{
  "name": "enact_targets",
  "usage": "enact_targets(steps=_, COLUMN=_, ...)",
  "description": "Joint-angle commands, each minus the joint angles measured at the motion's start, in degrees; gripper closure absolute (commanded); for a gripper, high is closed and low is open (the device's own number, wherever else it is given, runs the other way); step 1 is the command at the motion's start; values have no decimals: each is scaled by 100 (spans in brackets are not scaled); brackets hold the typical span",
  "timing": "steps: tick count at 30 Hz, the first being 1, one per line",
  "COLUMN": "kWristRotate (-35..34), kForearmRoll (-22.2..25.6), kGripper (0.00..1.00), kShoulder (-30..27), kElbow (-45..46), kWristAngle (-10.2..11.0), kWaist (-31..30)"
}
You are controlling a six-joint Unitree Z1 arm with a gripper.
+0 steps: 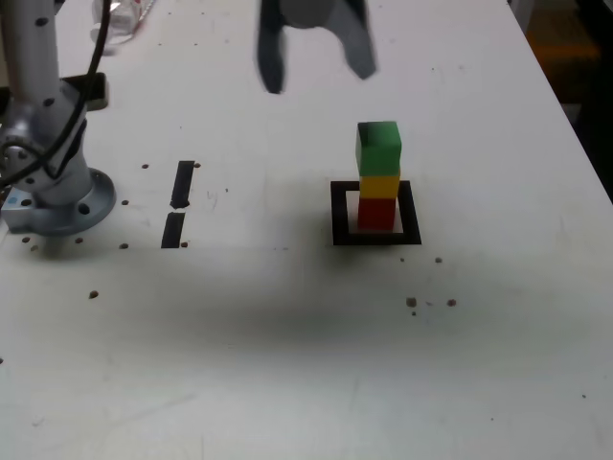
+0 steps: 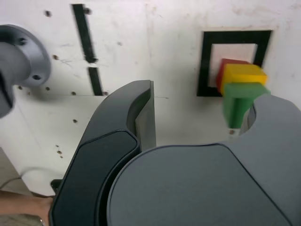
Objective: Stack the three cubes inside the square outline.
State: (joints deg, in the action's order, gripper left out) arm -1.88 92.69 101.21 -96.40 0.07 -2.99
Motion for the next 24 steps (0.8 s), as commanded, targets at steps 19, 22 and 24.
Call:
enact_targets(steps=19, kWristRotate=-133, kForearmRoll=-968, kGripper=22, kShoulder=-1055, kElbow=2671, kWristAngle=67, kWaist=121)
enact_targets(steps=22, kWristRotate=-157, kForearmRoll=-1305, kGripper=22, kShoulder=-1096, kElbow=3024, kWristAngle=43, kWaist=116)
enact_targets(steps=24, kWristRotate=-172, kForearmRoll=-1616, kGripper=22, kShoulder=-1125, kElbow=3309, kWristAngle=38, kWaist=108)
